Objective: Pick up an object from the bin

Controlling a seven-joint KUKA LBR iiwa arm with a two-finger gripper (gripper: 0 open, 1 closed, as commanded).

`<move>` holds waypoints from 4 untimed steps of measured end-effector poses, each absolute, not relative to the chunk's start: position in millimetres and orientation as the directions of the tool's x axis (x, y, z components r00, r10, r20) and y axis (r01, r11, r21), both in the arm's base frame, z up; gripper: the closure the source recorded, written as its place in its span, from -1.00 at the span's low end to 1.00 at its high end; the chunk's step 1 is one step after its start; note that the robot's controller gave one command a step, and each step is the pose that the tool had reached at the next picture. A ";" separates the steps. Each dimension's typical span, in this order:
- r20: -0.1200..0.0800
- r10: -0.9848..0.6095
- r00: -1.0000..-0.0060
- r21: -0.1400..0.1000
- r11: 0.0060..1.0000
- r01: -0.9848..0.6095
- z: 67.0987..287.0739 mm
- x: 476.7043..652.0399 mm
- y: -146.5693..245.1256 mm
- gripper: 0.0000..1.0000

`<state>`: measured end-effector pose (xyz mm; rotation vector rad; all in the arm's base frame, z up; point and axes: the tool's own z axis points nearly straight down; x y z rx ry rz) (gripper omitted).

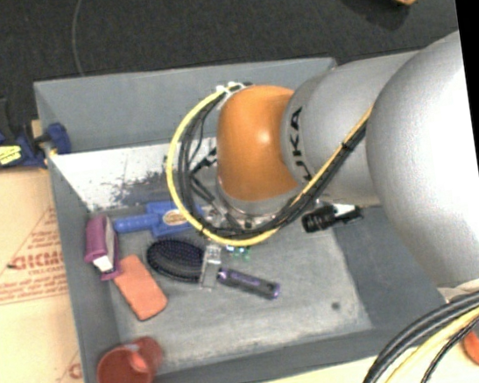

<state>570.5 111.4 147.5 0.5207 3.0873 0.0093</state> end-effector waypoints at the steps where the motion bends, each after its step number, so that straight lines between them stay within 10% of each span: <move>1: -0.013 0.260 -0.965 0.002 0.966 0.260 70.5 581.6 85.3 -1.00; 2: -0.018 0.467 -0.884 0.010 0.884 0.467 70.3 576.3 124.8 1.00; 4: -0.015 0.466 -0.885 0.007 0.885 0.466 84.4 575.1 123.8 1.00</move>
Offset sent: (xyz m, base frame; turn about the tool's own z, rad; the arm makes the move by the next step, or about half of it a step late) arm 0.0048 0.0167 -0.0775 0.1535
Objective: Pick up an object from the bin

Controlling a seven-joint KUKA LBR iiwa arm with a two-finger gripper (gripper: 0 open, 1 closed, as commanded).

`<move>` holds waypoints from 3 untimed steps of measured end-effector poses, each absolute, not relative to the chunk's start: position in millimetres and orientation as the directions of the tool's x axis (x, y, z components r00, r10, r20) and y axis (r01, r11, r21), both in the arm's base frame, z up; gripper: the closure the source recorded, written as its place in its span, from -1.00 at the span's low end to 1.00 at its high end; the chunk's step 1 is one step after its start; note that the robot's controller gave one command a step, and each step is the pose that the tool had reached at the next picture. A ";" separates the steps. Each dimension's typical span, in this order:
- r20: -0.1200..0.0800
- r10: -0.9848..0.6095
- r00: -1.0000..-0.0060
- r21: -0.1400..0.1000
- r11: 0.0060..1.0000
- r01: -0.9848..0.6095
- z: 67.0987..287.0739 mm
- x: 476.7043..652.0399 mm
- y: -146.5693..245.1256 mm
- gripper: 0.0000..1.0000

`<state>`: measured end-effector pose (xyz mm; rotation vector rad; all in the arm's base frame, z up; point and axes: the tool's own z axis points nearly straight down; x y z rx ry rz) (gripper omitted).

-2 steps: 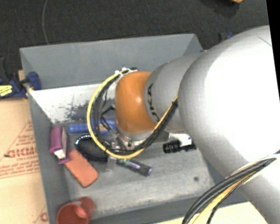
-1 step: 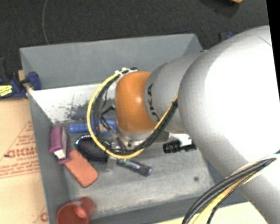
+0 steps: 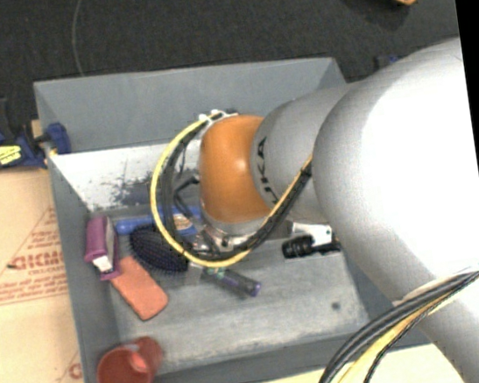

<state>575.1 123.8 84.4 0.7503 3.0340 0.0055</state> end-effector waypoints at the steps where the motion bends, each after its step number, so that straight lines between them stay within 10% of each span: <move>1: -0.017 0.465 -0.885 0.009 0.886 0.464 103.6 575.8 123.7 1.00; 3: -0.011 0.462 -0.887 0.004 0.887 0.462 134.7 574.0 122.7 1.00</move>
Offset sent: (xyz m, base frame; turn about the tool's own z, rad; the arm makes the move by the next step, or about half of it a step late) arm 0.0008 0.0003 0.0131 -0.0011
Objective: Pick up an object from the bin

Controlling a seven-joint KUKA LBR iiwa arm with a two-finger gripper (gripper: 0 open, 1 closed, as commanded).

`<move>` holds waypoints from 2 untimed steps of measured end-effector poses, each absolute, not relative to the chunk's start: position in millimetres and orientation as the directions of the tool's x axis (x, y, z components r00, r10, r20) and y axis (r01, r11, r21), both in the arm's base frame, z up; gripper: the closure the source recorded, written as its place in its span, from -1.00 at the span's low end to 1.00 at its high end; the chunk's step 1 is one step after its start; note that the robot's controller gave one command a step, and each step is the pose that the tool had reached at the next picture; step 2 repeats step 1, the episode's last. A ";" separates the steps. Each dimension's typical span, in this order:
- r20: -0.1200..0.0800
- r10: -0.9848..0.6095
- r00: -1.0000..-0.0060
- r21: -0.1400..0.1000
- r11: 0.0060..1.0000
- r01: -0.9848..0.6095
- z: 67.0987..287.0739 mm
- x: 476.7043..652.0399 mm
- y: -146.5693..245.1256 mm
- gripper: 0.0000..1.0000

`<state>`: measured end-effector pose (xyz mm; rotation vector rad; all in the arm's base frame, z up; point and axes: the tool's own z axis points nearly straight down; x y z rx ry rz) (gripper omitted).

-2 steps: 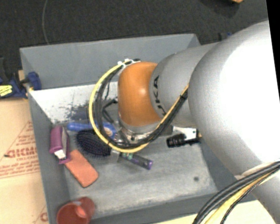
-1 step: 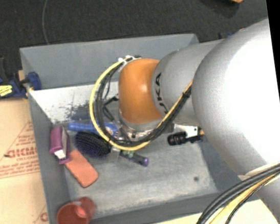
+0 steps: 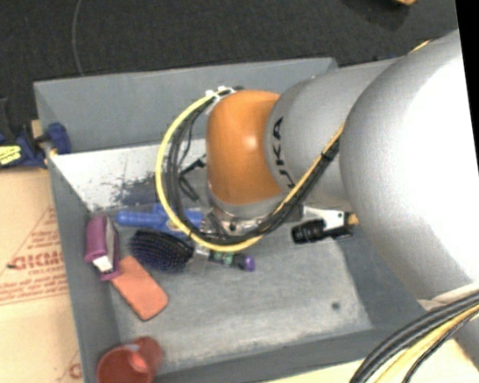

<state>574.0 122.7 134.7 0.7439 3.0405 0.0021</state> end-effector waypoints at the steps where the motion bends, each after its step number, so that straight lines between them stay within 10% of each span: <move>1: -0.019 0.460 -0.888 0.010 0.888 0.460 170.0 576.6 122.8 1.00; 2: -0.019 0.460 -0.888 0.010 0.888 0.460 170.0 576.6 122.8 1.00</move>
Offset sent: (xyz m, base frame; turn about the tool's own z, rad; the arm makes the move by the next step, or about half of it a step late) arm 0.0015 0.0001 0.0556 -0.0008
